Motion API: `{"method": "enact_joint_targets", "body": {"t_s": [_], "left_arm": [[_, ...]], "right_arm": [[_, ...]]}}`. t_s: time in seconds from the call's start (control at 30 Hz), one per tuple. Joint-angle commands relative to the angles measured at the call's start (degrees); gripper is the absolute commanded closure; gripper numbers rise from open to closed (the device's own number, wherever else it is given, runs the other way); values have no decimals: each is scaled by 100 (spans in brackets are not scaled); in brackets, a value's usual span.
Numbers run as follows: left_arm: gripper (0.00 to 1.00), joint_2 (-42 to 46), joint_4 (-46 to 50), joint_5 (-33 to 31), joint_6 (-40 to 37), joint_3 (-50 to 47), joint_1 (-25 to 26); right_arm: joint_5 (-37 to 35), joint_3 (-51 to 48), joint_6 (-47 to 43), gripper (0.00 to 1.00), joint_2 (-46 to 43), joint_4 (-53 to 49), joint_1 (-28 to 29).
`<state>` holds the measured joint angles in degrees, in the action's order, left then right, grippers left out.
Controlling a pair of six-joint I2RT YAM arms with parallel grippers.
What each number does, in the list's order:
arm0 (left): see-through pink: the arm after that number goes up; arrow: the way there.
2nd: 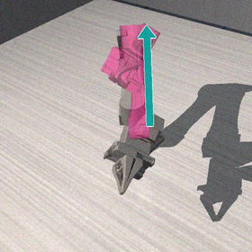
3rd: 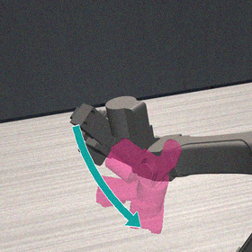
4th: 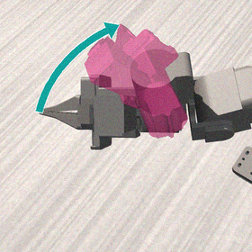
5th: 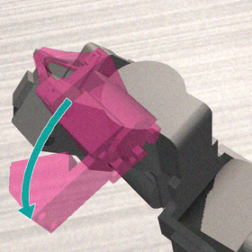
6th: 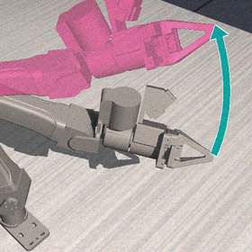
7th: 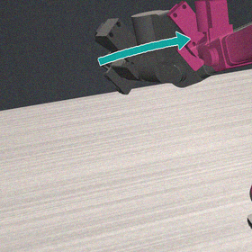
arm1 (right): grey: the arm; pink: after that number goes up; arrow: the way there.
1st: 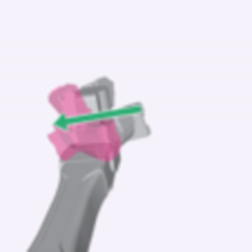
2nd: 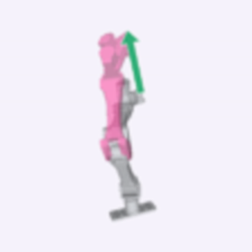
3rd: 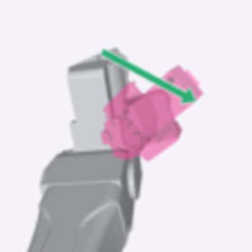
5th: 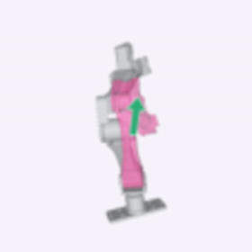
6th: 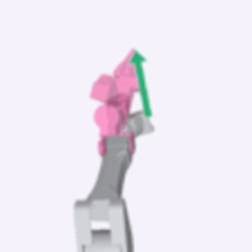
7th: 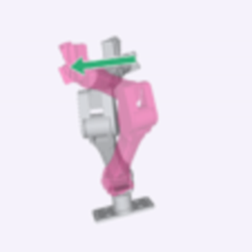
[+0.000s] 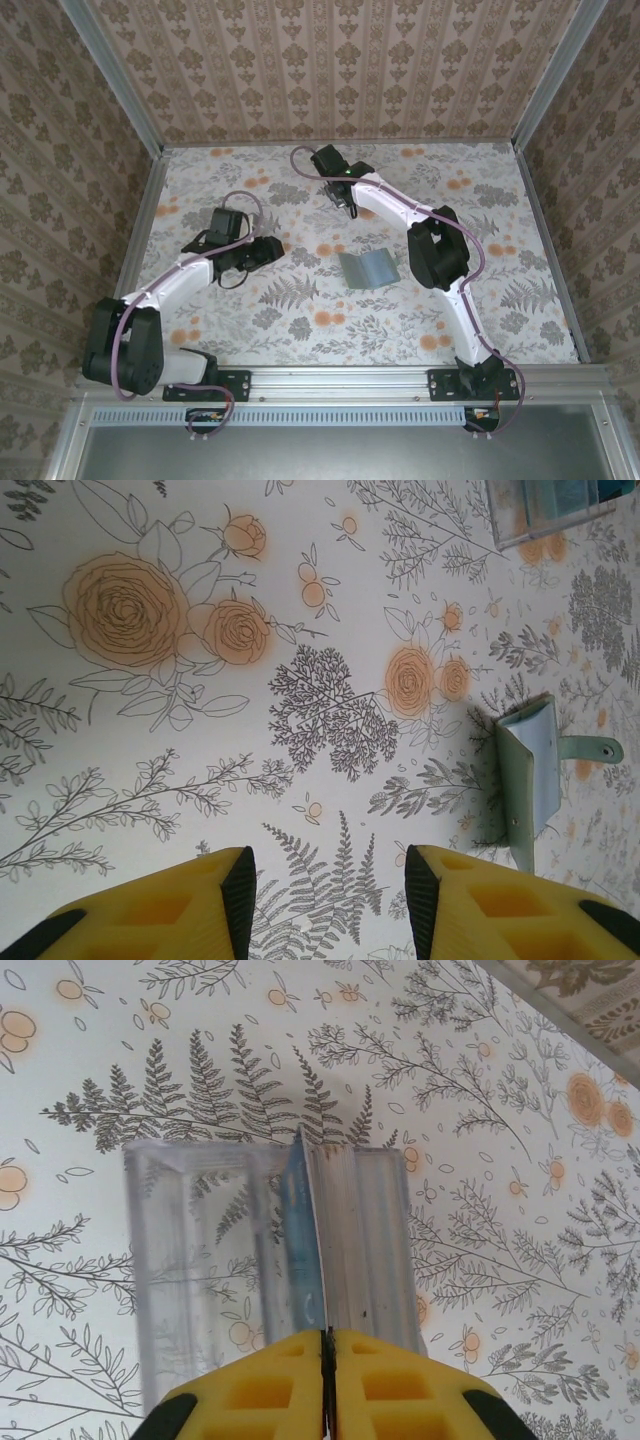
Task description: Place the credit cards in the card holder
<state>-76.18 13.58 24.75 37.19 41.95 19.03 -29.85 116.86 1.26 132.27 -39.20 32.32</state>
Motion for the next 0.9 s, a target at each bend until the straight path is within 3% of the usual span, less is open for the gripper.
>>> {"method": "enact_joint_targets", "body": {"t_s": [0.0,0.2,0.4,0.63,0.7,0.87], "left_arm": [[54,-75,-68,340,-173,223,-22],[54,-116,-959,1136,59,24,61],[53,-228,-1159,1172,49,93,491],[53,-766,-1660,1353,221,177,1359],[55,-986,-1868,1443,314,232,1556],[72,-1592,-1989,1475,312,417,1981]], "right_arm": [[170,118,43,90,-337,-170,-6],[700,-394,331,97,-982,82,-23],[1986,-1711,996,99,-2201,747,-265],[5364,-5046,2468,100,-4442,2545,-1490],[5980,-5768,2621,100,-4829,2739,-1724],[7197,-7221,3068,100,-5210,3210,-2184]]}}
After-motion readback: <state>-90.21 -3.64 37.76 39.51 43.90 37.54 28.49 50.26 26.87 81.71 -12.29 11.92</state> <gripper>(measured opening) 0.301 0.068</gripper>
